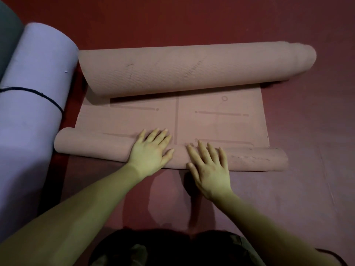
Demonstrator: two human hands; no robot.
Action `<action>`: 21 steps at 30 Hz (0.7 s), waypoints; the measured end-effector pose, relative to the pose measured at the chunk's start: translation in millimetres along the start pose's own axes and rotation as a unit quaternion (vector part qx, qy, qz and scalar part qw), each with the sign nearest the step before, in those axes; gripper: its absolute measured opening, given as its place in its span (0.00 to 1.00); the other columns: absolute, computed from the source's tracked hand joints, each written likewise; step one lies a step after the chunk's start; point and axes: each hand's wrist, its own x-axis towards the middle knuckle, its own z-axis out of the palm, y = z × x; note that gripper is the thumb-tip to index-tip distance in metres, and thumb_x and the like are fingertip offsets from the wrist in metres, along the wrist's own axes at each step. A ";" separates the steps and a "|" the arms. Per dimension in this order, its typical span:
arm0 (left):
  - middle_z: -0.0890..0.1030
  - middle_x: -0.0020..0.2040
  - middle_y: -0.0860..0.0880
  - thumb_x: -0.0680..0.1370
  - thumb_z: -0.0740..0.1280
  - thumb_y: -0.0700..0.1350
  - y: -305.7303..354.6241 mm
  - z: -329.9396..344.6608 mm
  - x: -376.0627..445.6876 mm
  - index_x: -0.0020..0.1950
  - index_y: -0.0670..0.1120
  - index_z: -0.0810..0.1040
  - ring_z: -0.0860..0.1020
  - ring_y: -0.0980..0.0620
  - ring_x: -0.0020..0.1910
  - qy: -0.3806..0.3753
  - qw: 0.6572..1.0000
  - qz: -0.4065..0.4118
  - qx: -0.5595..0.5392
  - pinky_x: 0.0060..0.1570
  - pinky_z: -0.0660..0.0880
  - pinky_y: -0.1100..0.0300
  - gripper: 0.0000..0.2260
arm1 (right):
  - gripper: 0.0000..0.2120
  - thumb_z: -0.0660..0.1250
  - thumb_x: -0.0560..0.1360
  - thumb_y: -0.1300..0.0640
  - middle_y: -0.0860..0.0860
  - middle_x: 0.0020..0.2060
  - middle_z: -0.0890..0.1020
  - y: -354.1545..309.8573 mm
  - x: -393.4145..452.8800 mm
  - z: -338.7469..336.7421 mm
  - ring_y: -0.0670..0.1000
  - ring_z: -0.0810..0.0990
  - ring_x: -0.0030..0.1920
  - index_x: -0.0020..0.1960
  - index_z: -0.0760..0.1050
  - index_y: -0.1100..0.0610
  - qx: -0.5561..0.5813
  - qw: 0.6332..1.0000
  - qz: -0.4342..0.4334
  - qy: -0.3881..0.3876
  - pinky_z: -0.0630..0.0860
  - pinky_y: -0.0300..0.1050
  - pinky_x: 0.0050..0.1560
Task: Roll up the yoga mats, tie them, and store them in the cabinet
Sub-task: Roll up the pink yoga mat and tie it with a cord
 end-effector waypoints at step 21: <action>0.82 0.57 0.45 0.76 0.56 0.57 -22.4 -12.1 25.9 0.58 0.47 0.82 0.80 0.42 0.56 0.081 0.996 -0.023 -0.023 0.60 0.70 0.42 0.22 | 0.30 0.55 0.74 0.38 0.52 0.69 0.72 13.8 53.2 -5.7 0.59 0.69 0.69 0.72 0.68 0.50 0.042 0.998 -0.021 -0.033 0.53 0.57 0.70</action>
